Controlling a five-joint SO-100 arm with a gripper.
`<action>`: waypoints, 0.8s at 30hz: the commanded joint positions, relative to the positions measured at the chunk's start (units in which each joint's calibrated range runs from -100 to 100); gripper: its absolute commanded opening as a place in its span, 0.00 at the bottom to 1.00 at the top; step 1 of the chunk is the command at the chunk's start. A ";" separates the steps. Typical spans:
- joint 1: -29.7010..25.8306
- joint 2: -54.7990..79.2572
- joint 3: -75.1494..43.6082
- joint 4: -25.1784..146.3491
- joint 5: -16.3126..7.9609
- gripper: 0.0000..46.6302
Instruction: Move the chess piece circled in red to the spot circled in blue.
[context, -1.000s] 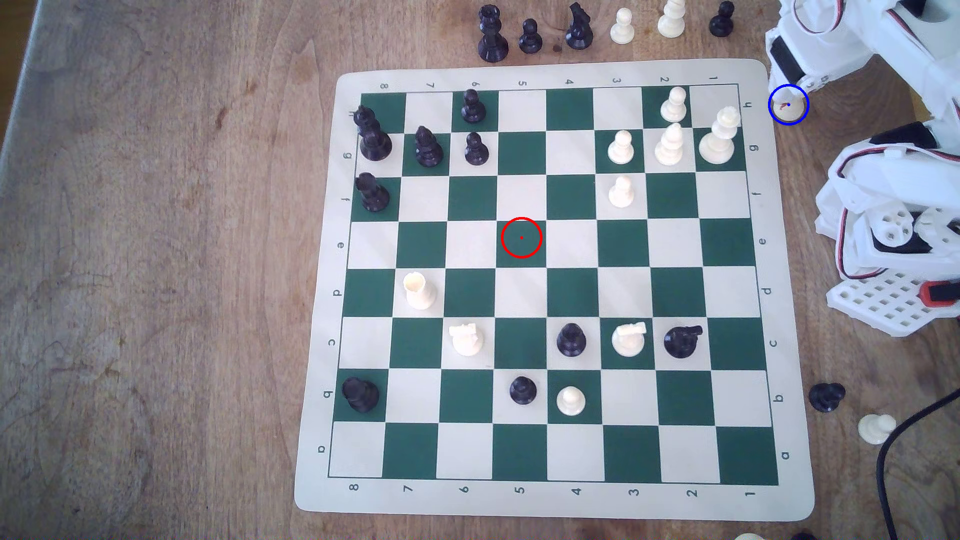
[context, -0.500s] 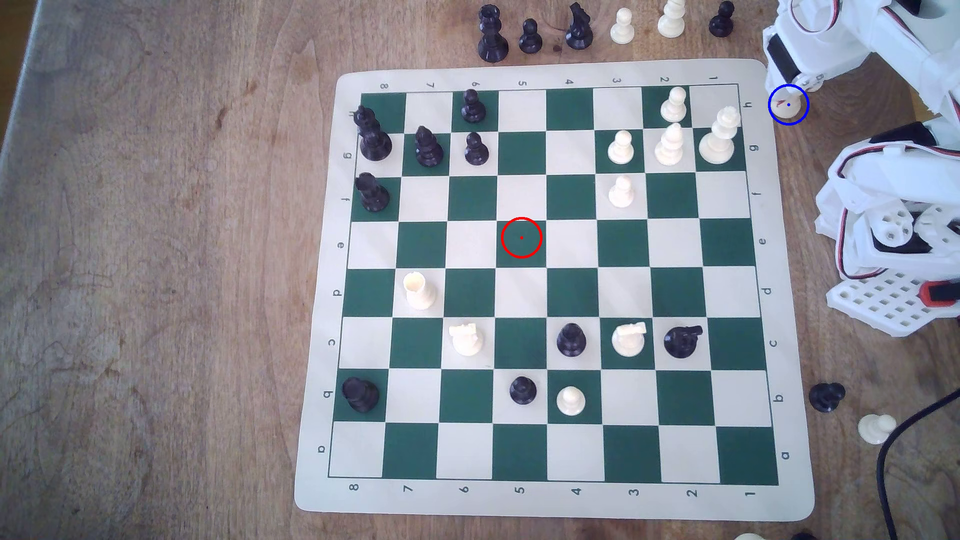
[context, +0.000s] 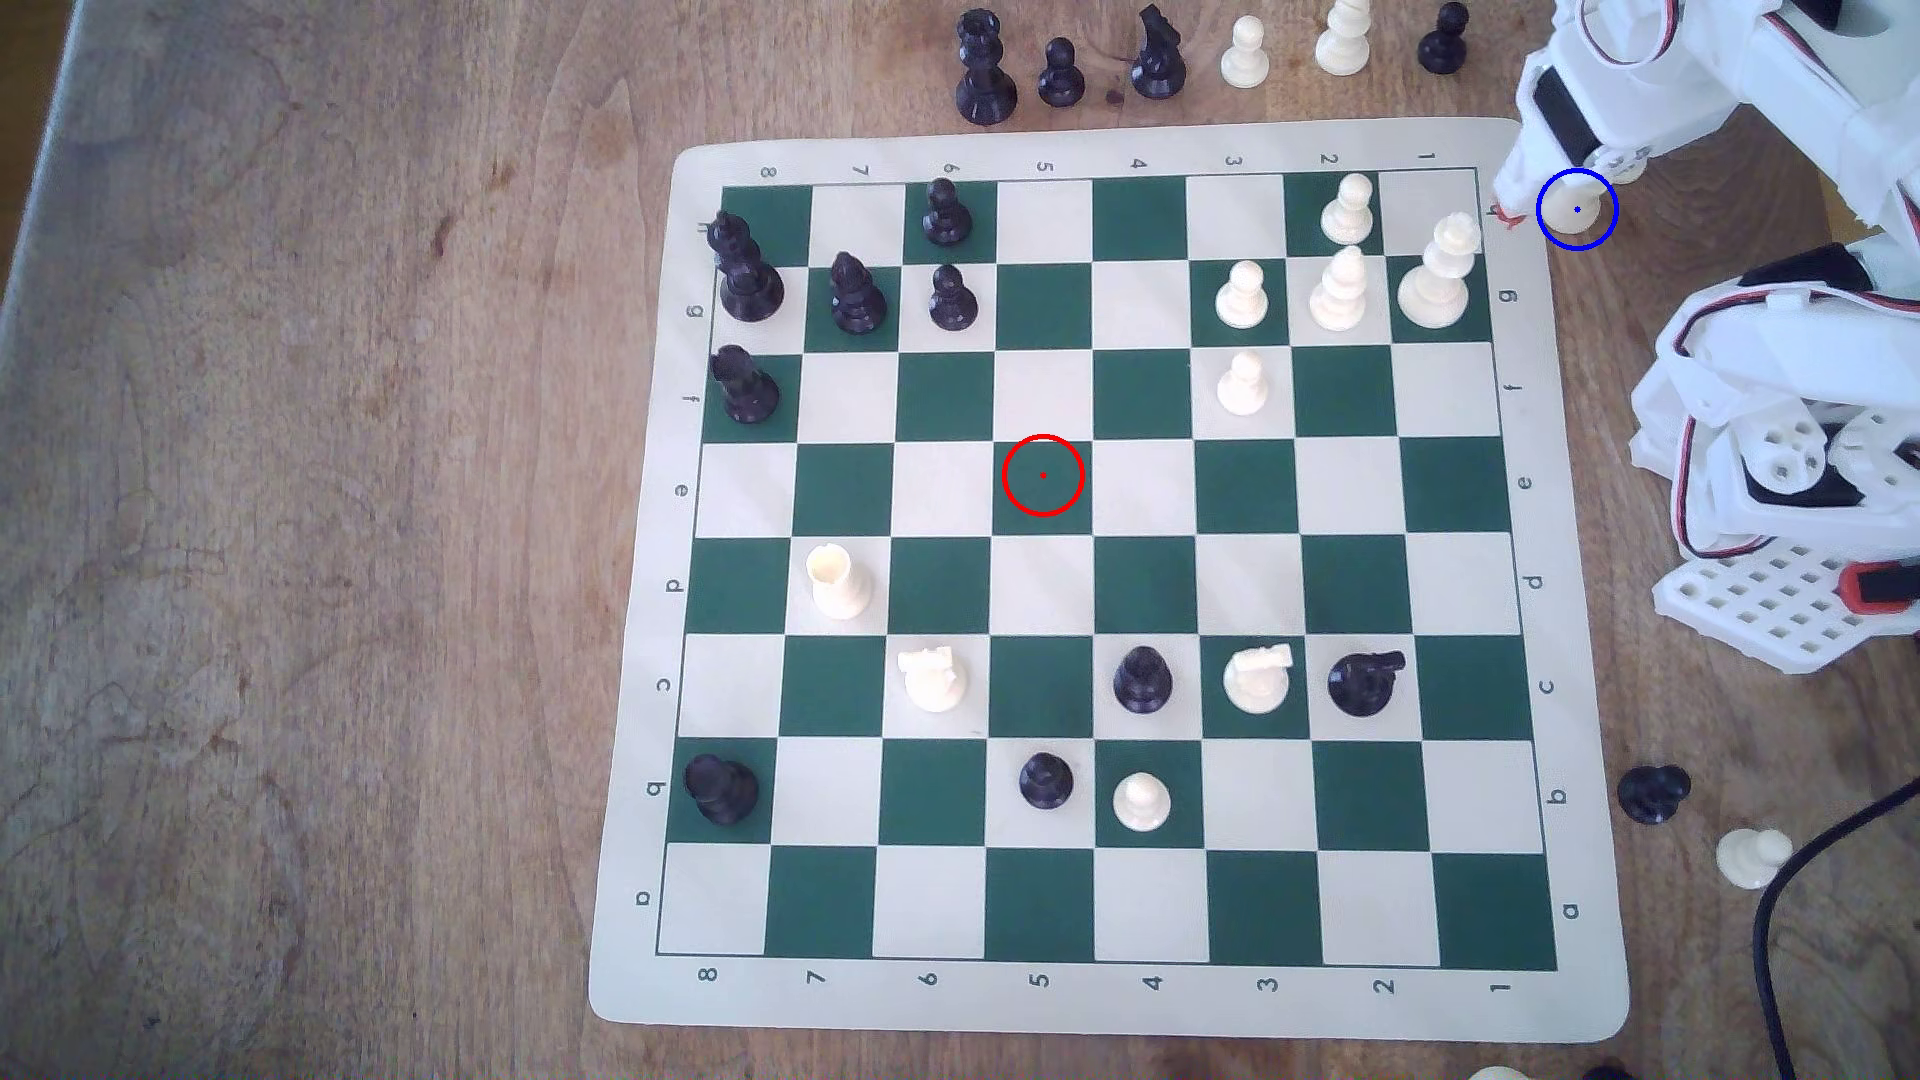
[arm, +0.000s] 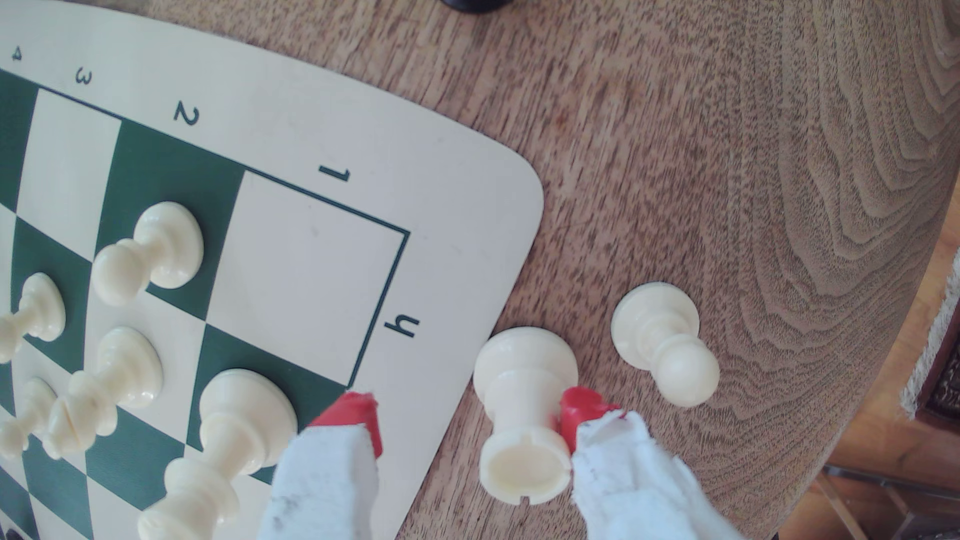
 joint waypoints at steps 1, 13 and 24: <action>0.40 -1.20 -4.38 -0.59 0.49 0.46; -1.95 -13.17 -13.08 11.61 0.34 0.23; -21.74 -23.78 -18.61 4.65 -2.20 0.00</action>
